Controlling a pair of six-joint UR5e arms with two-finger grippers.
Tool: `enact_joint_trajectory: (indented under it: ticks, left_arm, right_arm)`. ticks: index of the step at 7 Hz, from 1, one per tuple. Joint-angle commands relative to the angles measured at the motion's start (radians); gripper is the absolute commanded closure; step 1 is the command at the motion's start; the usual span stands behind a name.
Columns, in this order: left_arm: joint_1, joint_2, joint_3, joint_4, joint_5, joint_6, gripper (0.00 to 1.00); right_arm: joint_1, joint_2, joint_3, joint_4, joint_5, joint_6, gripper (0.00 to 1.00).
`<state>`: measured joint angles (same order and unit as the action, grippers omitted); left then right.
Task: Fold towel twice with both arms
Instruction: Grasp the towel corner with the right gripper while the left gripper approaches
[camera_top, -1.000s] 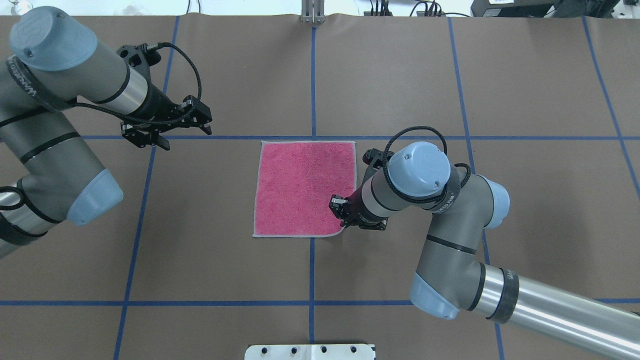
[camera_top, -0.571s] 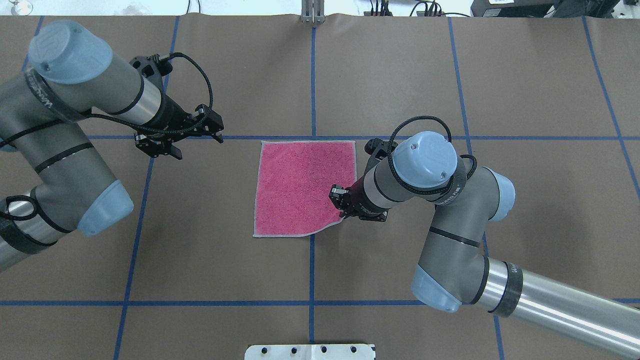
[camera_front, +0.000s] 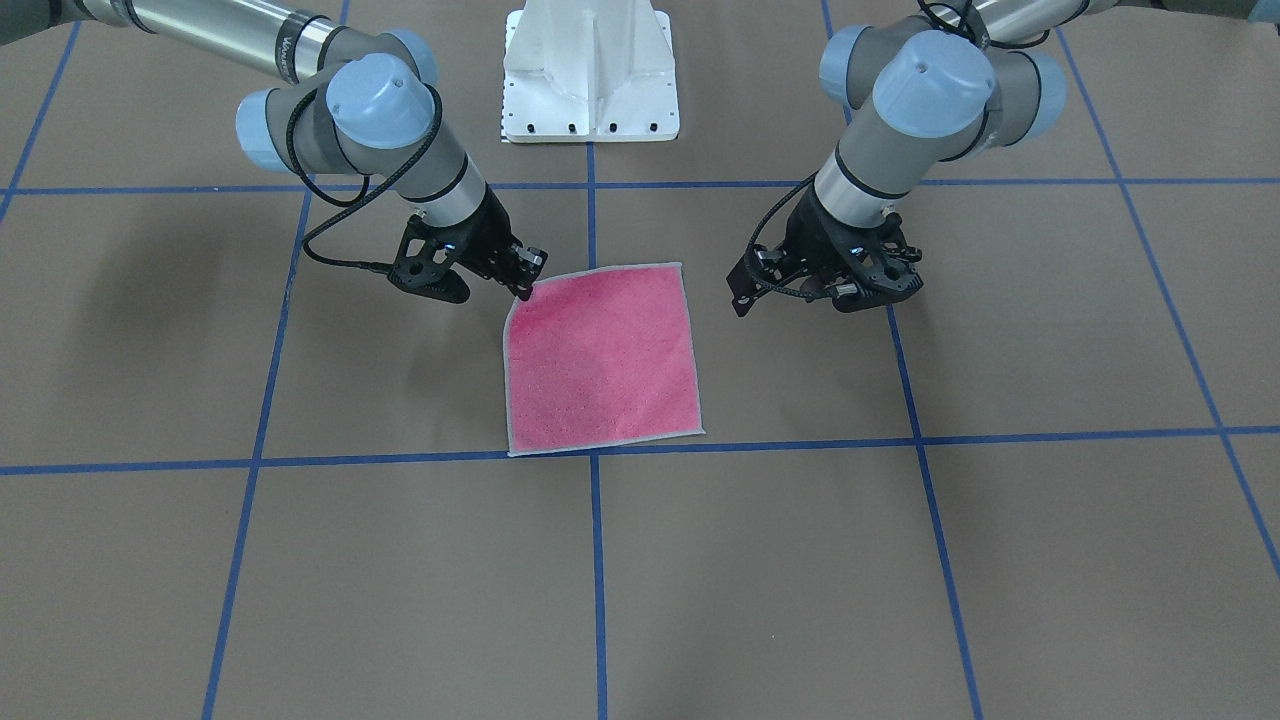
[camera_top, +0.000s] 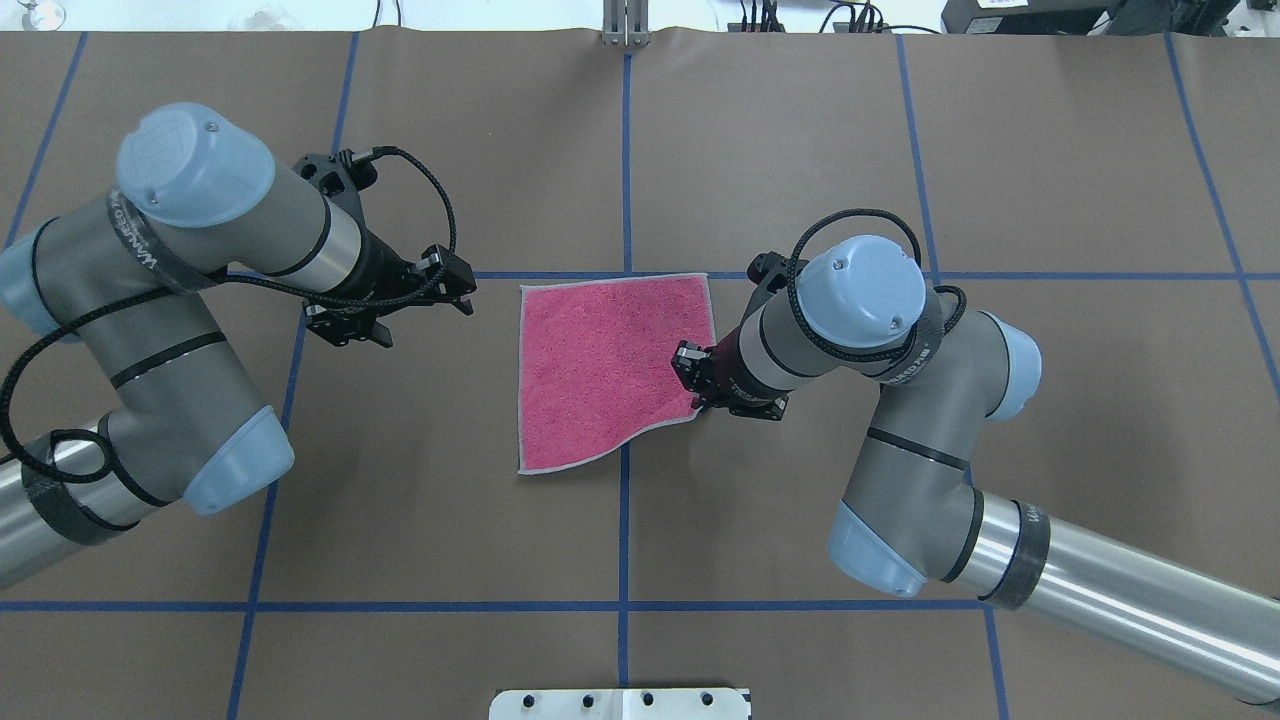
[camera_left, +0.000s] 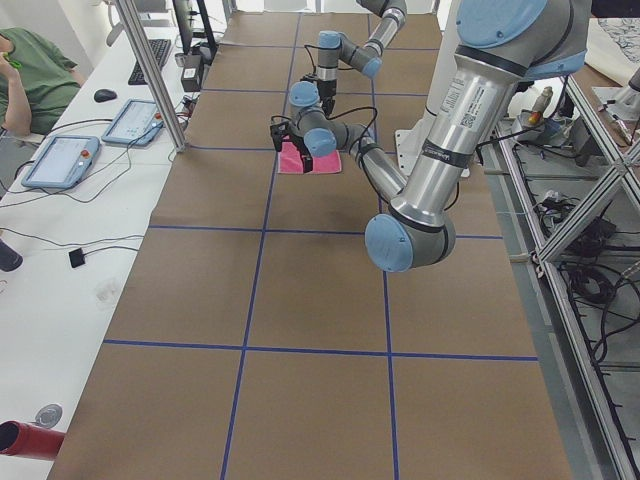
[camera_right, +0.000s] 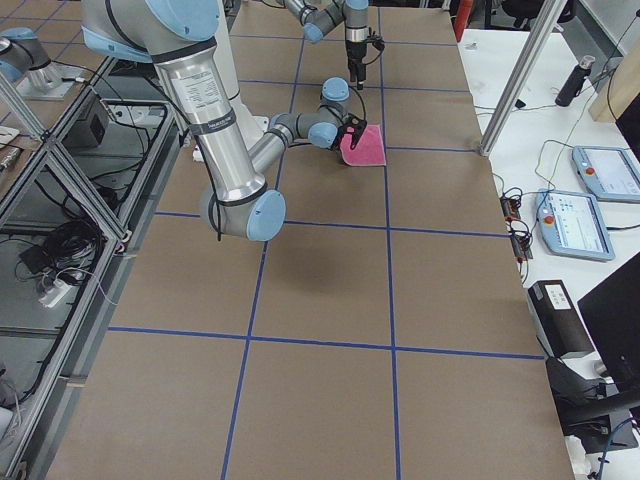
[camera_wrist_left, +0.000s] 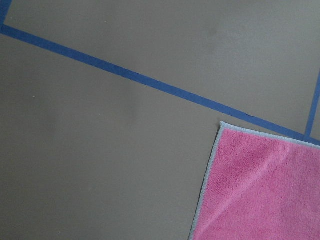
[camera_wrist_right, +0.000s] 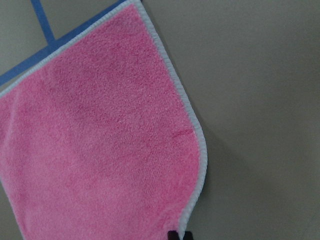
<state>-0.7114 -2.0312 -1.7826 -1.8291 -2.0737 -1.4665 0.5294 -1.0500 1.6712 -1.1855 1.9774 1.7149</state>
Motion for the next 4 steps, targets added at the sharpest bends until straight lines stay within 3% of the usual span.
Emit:
enact_joint_trajectory:
  ticks: [1, 2, 4]
  left_arm:
    - [0.065, -0.020, 0.003, -0.002, 0.020, -0.050, 0.00]
    - [0.117, -0.033, 0.003, -0.019, 0.093, -0.110, 0.00]
    - [0.193, -0.032, 0.008, -0.091, 0.139, -0.198, 0.00]
  right_arm:
    - [0.001, 0.002, -0.005, 0.003, 0.000, 0.005, 1.00]
    - [0.001, 0.002, -0.005, 0.003, 0.001, 0.005, 1.00]
    - [0.003, 0.002, -0.005, 0.004, 0.000, 0.005, 1.00]
